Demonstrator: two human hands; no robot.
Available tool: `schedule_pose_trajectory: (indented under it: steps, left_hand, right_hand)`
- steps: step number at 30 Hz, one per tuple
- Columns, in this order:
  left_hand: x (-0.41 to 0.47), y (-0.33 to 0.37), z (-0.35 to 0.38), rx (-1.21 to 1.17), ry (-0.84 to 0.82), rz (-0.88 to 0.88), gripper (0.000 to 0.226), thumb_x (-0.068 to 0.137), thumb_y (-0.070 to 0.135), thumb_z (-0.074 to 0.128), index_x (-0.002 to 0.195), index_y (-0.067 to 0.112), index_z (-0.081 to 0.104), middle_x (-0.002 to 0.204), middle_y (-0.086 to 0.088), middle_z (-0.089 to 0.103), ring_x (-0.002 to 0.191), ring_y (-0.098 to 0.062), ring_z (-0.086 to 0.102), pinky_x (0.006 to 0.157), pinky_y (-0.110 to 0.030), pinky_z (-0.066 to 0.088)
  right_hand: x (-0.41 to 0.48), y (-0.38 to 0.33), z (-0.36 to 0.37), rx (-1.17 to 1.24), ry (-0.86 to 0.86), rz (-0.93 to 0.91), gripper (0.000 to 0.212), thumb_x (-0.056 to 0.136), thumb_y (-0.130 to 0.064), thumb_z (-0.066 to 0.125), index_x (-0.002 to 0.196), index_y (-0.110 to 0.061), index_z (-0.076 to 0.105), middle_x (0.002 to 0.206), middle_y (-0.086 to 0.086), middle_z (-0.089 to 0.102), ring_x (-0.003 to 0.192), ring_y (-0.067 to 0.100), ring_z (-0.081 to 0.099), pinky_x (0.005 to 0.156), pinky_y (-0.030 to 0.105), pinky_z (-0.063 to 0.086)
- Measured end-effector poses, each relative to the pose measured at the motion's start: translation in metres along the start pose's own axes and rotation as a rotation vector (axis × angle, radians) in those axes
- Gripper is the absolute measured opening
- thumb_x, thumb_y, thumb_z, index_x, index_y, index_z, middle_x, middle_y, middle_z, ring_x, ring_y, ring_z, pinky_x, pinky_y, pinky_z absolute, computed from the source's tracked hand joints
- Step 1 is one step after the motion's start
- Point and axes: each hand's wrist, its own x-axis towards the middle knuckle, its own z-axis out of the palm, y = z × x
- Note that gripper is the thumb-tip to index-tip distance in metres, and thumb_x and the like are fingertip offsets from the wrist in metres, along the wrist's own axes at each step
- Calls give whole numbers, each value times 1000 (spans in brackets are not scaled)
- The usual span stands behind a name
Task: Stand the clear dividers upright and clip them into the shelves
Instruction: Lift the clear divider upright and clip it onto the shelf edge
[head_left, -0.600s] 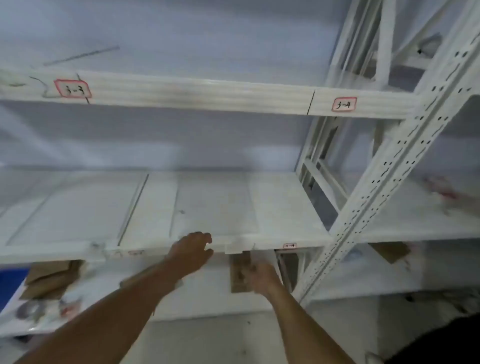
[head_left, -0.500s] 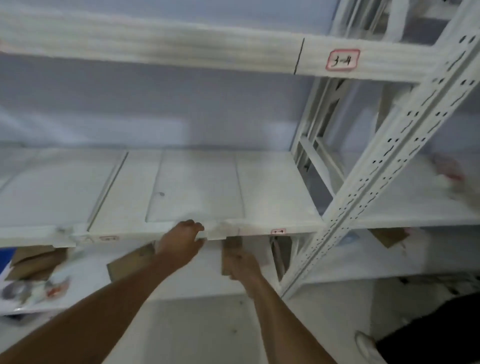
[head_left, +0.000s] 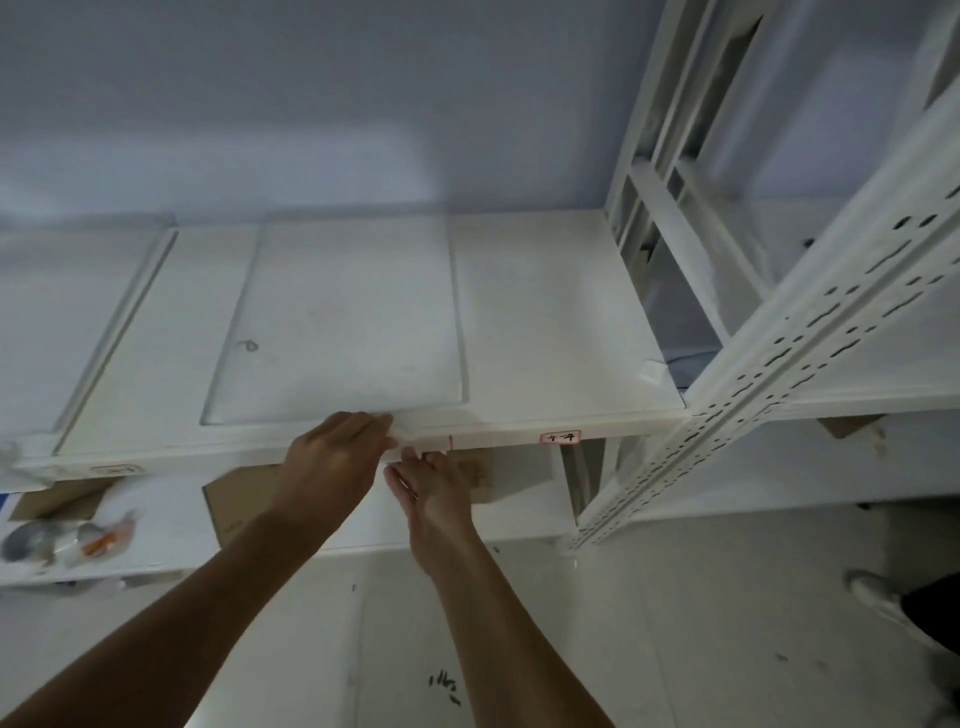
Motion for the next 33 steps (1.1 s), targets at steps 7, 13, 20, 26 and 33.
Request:
schedule_pose_trajectory:
  steps: [7, 13, 20, 26, 33]
  left_hand:
    - [0, 1, 8, 15, 119, 78, 25, 91, 15, 59, 92, 0, 79, 90, -10, 80, 72, -27, 77, 52, -34, 62]
    - [4, 13, 18, 25, 130, 74, 18, 90, 11, 64, 93, 1, 79, 92, -10, 79, 73, -25, 77, 50, -34, 62]
    - [11, 27, 23, 0, 120, 73, 13, 83, 6, 72, 93, 0, 78, 93, -10, 79, 75, -26, 77, 50, -37, 62]
    - [12, 30, 25, -2, 111, 58, 12, 85, 7, 72, 93, 2, 78, 93, -9, 78, 74, -24, 76, 49, -35, 61]
    - [11, 25, 21, -50, 15, 57, 15, 93, 12, 65, 98, 5, 78, 98, -8, 78, 82, -24, 76, 57, -36, 63]
  right_hand:
    - [-4, -1, -1, 0, 3, -91, 9, 89, 3, 68, 93, -5, 70, 99, 13, 72, 98, 23, 70, 98, 39, 56]
    - [-5, -10, -7, 10, 25, -122, 8, 90, 4, 67, 97, 0, 69, 104, 16, 69, 102, 26, 69, 101, 43, 54]
    - [-8, -21, -17, 20, 35, -170, 13, 90, 1, 68, 100, -6, 72, 114, 26, 69, 109, 33, 68, 94, 38, 56]
    - [-4, -19, -22, 25, 34, -182, 30, 91, -6, 70, 120, 2, 67, 126, 26, 66, 118, 33, 66, 90, 32, 57]
    - [-10, -28, -23, -125, 25, -105, 25, 93, -9, 67, 118, -2, 69, 116, 16, 74, 109, 26, 71, 95, 34, 57]
